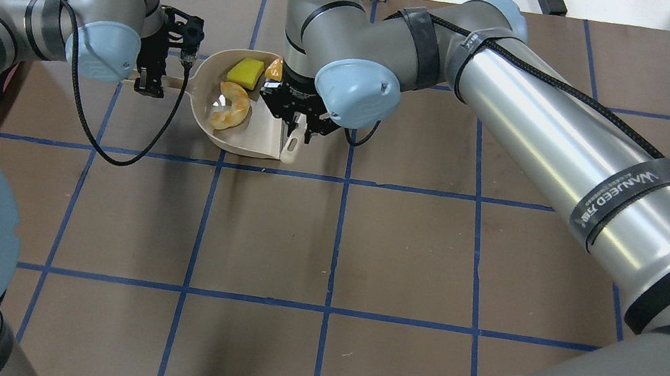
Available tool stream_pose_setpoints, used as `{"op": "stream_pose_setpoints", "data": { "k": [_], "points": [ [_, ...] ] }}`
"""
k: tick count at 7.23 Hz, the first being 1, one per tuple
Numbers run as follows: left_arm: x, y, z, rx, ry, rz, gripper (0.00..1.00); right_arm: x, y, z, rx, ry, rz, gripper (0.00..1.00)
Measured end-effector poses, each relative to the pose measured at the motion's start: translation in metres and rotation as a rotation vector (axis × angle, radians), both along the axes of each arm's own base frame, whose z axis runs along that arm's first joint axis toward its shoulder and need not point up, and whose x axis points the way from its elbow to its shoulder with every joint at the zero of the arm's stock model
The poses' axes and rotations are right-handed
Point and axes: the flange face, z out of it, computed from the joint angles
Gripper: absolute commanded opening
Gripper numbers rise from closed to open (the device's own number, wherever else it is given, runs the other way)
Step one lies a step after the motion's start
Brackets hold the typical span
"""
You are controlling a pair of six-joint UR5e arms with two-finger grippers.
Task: Sweep and dump trash into bin
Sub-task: 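Sweep the remaining trash pieces into the dustpan with the brush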
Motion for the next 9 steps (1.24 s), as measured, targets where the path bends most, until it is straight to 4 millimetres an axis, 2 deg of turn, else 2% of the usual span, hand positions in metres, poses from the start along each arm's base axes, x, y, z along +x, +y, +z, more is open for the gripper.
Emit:
{"op": "stream_pose_setpoints", "data": {
  "k": [4, 7, 9],
  "points": [
    [0.0, 0.0, -0.003, 0.006, -0.003, 0.001, 0.05, -0.026, -0.035, -0.04, 0.0, 0.065, 0.138, 0.0],
    [0.0, 0.0, -0.004, 0.007, -0.003, 0.002, 0.05, -0.017, -0.066, -0.054, -0.019, 0.064, 0.174, 0.0],
    [0.001, 0.0, -0.004, 0.008, -0.004, 0.002, 0.05, -0.013, -0.076, -0.056, -0.028, 0.056, 0.187, 0.0]
  ]
}}
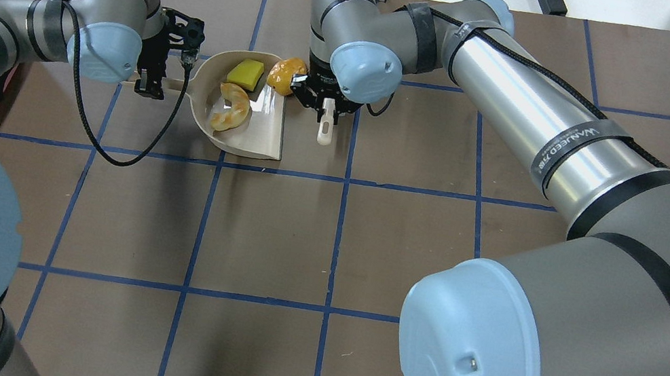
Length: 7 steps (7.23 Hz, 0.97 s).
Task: Sweep and dump trash into bin
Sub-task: 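Sweep the remaining trash pieces into the dustpan with the brush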
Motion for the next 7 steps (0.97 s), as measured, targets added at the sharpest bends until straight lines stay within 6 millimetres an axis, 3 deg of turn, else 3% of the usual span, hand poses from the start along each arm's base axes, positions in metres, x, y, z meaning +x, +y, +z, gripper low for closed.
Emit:
{"op": "stream_pose_setpoints", "data": {
  "k": [4, 7],
  "points": [
    [0.0, 0.0, -0.001, 0.001, 0.0, 0.0, 0.05, 0.014, 0.002, -0.01, 0.009, -0.016, 0.077, 0.0],
    [0.0, 0.0, -0.001, 0.002, 0.002, 0.0, 0.05, 0.053, 0.028, -0.012, 0.011, -0.013, 0.143, 0.0]
  ]
}}
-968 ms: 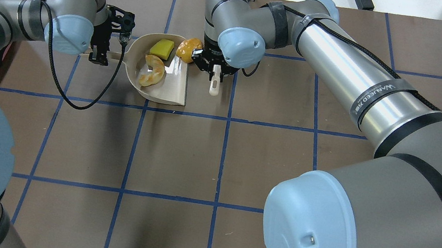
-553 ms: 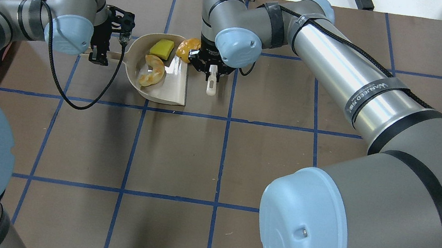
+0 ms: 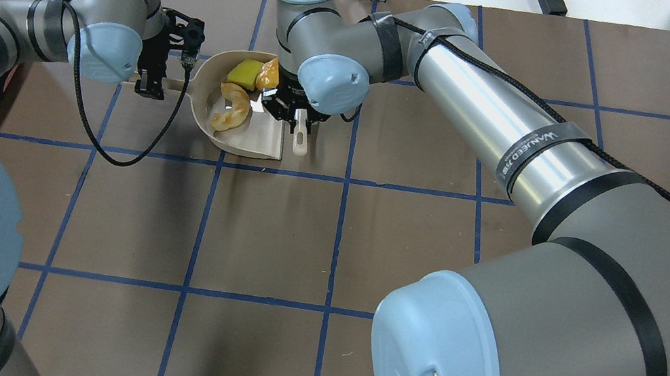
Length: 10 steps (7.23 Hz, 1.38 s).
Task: Sweep and dump trash into bin
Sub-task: 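Sweep the remaining trash pieces into the dustpan with the brush, then lift the dustpan toward the bin with the left gripper while the right withdraws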
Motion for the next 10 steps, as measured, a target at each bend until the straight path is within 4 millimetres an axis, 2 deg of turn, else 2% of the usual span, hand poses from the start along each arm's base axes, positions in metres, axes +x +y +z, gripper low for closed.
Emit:
{"op": "stream_pose_setpoints", "data": {
  "k": [3, 4, 5, 6, 8, 10],
  "points": [
    [0.0, 0.001, -0.002, 0.003, 0.002, 0.0, 0.05, 0.034, 0.029, 0.001, 0.009, 0.005, 0.028, 0.0],
    [0.0, 0.002, -0.001, 0.002, 0.002, 0.0, 0.05, 0.033, 0.032, 0.006, 0.016, 0.016, 0.026, 0.0],
    [0.0, 0.002, -0.001, 0.002, 0.001, 0.0, 0.05, 0.021, 0.027, 0.017, 0.015, 0.027, 0.014, 0.0],
    [0.0, 0.002, 0.0, 0.001, 0.001, 0.0, 0.05, -0.002, 0.016, 0.033, 0.018, 0.035, -0.012, 0.0],
    [-0.001, 0.002, 0.002, -0.005, 0.015, 0.001, 0.01, -0.062, -0.003, 0.07, 0.047, 0.047, -0.071, 0.0],
    [0.002, 0.001, 0.003, -0.013, 0.05, 0.008, 0.0, -0.146, -0.02, 0.087, 0.086, 0.052, -0.114, 0.0]
  ]
}}
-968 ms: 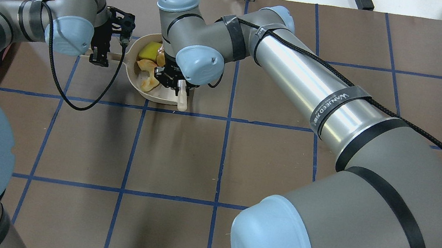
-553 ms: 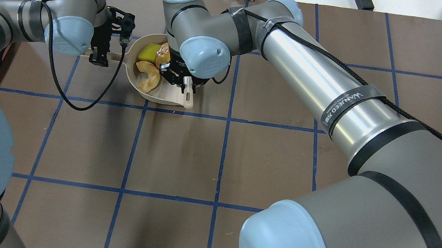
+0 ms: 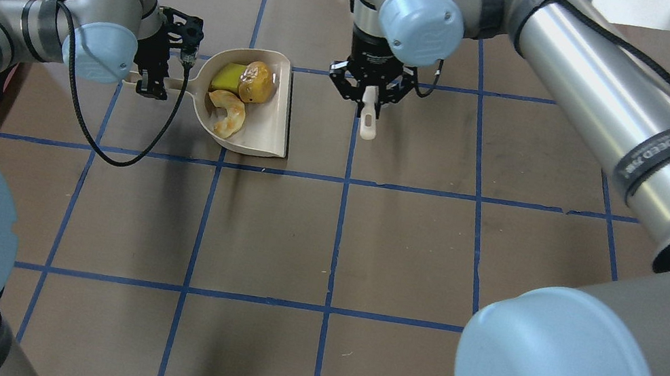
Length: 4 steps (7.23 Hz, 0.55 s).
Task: Sweep and dump trash into bin
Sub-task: 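Lift the dustpan toward the bin with the left gripper while the right withdraws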
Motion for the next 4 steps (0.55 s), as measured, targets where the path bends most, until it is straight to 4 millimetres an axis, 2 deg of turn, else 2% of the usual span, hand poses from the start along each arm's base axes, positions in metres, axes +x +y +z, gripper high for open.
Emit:
{"op": "stream_pose_setpoints", "data": {
  "k": [2, 3, 4],
  "points": [
    [0.005, -0.002, 0.01, -0.015, 0.028, 0.008, 0.0, -0.097, 0.002, 0.018, -0.009, -0.013, -0.04, 0.0],
    [0.022, -0.004, 0.022, -0.028, 0.037, 0.027, 0.0, -0.147, 0.006, 0.024, -0.02, -0.021, -0.041, 0.0],
    [0.05, -0.006, 0.044, -0.032, 0.06, 0.061, 0.0, -0.2, 0.008, 0.03, -0.037, -0.03, -0.047, 0.0]
  ]
}}
